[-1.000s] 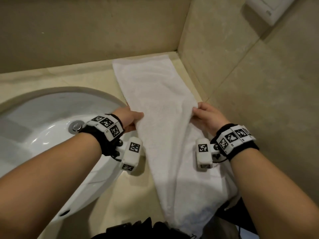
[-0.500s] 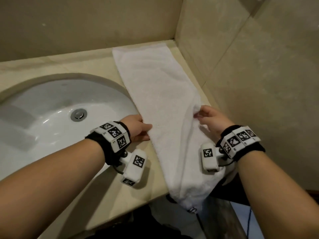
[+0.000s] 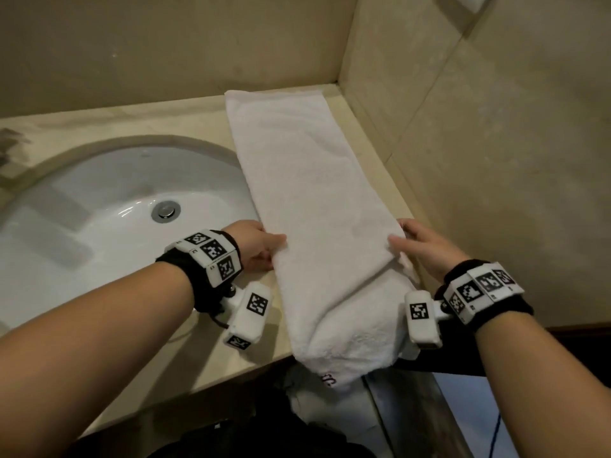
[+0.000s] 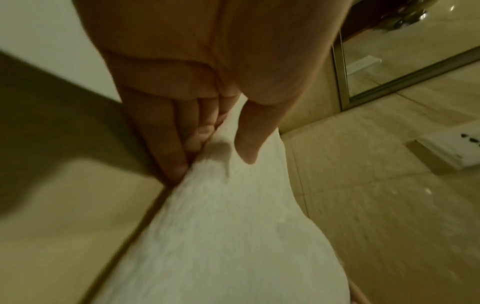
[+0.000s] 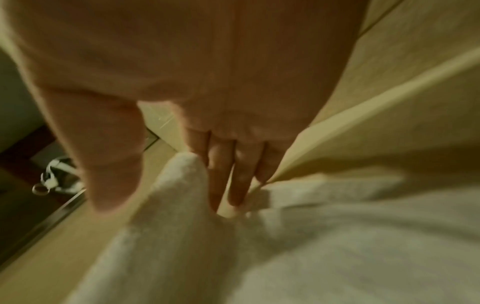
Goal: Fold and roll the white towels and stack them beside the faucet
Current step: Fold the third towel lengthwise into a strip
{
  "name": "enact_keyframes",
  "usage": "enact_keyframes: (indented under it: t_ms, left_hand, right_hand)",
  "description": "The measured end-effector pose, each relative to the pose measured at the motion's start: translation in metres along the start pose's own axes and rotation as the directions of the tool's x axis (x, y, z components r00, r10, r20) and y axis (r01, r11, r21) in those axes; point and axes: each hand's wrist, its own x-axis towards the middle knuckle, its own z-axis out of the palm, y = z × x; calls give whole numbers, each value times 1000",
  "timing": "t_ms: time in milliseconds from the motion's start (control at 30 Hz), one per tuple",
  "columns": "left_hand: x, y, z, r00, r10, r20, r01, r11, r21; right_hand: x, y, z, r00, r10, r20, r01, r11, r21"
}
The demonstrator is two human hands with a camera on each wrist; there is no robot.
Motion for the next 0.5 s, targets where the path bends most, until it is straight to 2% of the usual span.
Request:
enact_keyframes:
  t_ms: [67, 133, 200, 267, 333, 367, 433, 500]
  left_hand:
    - [-7, -9, 10, 998, -24, 51, 24, 1000, 2]
    - [-11, -18, 17, 998, -35, 58, 34, 999, 27]
    - [-13, -24, 19, 998, -42, 50, 40, 998, 37]
    - [-17, -26, 18, 996, -70, 51, 68, 997, 27]
    - [-22, -28, 17, 994, -97, 41, 96, 995, 25]
    - [-24, -31, 18, 994, -102, 32, 101, 995, 25]
    - [-29, -35, 20, 995, -94, 12, 94, 995, 29]
    - [-32, -39, 23, 998, -67, -13, 67, 997, 28]
  right_hand:
    - [-4, 7, -4, 996, -16, 90, 26, 993, -114]
    - [-5, 9, -4, 996, -76, 34, 83, 942, -324]
    - [-10, 4, -1, 986, -164, -41, 128, 879, -459]
    - [-15, 1, 4, 958, -248, -141, 156, 870, -467]
    - [-25, 0, 5, 916, -286, -280, 173, 914, -367]
    - [-31, 1, 4, 916, -278, -289, 188, 934, -303]
    - [-41, 2, 2, 959, -243, -145, 214, 958, -190]
    - [-49, 3, -1, 983, -175, 54, 182, 961, -207]
